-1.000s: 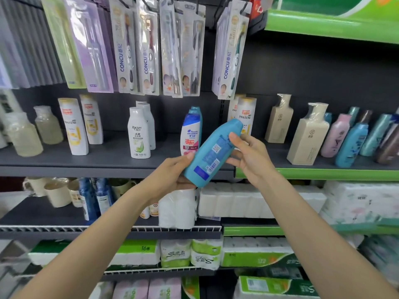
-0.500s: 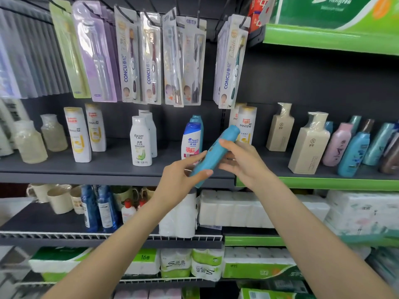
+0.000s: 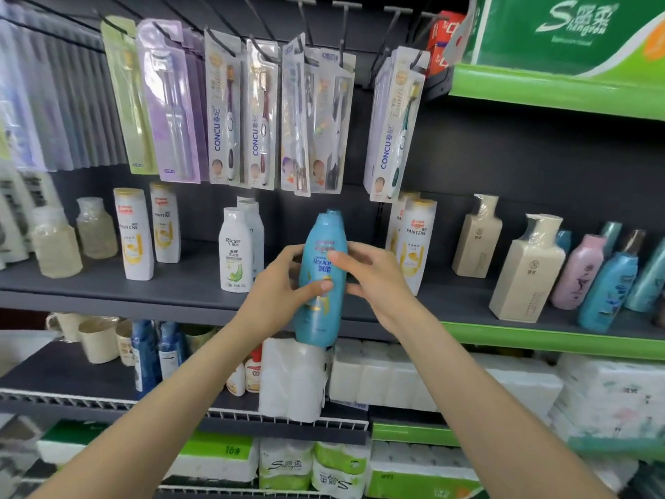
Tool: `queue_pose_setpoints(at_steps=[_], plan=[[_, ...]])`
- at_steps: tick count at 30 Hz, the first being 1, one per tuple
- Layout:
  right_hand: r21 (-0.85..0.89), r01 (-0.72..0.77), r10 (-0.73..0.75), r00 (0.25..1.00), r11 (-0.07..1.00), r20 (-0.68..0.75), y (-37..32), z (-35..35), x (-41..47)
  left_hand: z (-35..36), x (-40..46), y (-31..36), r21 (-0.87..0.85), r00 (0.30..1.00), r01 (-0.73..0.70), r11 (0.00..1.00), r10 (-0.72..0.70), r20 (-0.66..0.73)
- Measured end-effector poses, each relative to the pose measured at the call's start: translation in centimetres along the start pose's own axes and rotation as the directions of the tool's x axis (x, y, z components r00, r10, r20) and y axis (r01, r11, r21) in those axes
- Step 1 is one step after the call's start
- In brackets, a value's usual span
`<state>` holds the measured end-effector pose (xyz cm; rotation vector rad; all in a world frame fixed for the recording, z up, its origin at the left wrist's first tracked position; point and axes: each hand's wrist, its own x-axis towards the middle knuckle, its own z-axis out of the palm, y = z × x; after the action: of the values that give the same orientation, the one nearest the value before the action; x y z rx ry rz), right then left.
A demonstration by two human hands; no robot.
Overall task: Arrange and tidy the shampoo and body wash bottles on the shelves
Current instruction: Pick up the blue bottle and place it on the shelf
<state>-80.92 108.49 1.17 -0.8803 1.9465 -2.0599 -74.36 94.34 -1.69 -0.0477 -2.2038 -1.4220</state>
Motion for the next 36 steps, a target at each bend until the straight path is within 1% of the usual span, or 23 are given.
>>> queue_pose_setpoints(at_steps=[3, 5, 8, 11, 13, 15, 19, 24, 28, 32, 36], plan=[[-0.112, 0.039, -0.038, 0.999, 0.993, 0.011, 0.2, 0.7, 1.8, -1.1, 0.8, -0.8, 0.046, 0.997, 0.0, 0.999, 0.003, -0.079], [-0.16, 0.049, -0.054, 0.998, 0.986, -0.022, 0.6, 1.1, 3.5, -1.9, 1.6, -1.6, 0.087, 0.99, 0.009, 0.996, 0.003, -0.14], [-0.227, 0.049, -0.093, 0.978, 0.973, -0.185, 1.8, 1.1, 6.8, -3.3, 3.5, -3.2, 0.109, 0.977, 0.037, 0.993, -0.013, -0.213], [-0.237, 0.034, -0.121, 0.924, 0.971, -0.363, 3.0, 0.7, 10.2, -4.6, 6.2, -4.8, 0.13, 0.966, 0.055, 0.99, -0.019, -0.258], [-0.23, 0.011, -0.114, 0.89, 0.973, -0.441, 3.7, 0.1, 12.2, -5.1, 8.0, -5.9, 0.135, 0.966, 0.054, 0.989, -0.018, -0.259], [-0.249, -0.028, -0.097, 0.875, 0.968, -0.475, 4.6, -0.5, 14.1, -5.2, 9.8, -7.0, 0.124, 0.967, 0.064, 0.99, -0.031, -0.253], [-0.32, -0.107, -0.039, 0.908, 0.941, -0.418, 5.9, -1.5, 16.9, -4.5, 13.1, -9.3, 0.125, 0.962, 0.1, 0.987, -0.064, -0.264], [-0.355, -0.117, -0.007, 0.944, 0.928, -0.33, 6.1, -2.0, 19.2, -2.7, 15.9, -10.8, 0.176, 0.97, 0.103, 0.979, -0.059, -0.238], [-0.394, -0.103, -0.01, 0.961, 0.913, -0.275, 5.8, -2.5, 20.3, -2.0, 17.1, -11.2, 0.219, 0.972, 0.115, 0.969, -0.065, -0.224], [-0.388, -0.106, 0.018, 0.974, 0.915, -0.225, 6.1, -2.7, 21.1, -1.9, 18.2, -11.9, 0.213, 0.964, 0.144, 0.966, -0.088, -0.25], [-0.358, -0.096, 0.018, 0.976, 0.929, -0.215, 6.6, -2.8, 21.7, -1.4, 19.1, -12.3, 0.288, 0.958, 0.155, 0.945, -0.073, -0.277]])
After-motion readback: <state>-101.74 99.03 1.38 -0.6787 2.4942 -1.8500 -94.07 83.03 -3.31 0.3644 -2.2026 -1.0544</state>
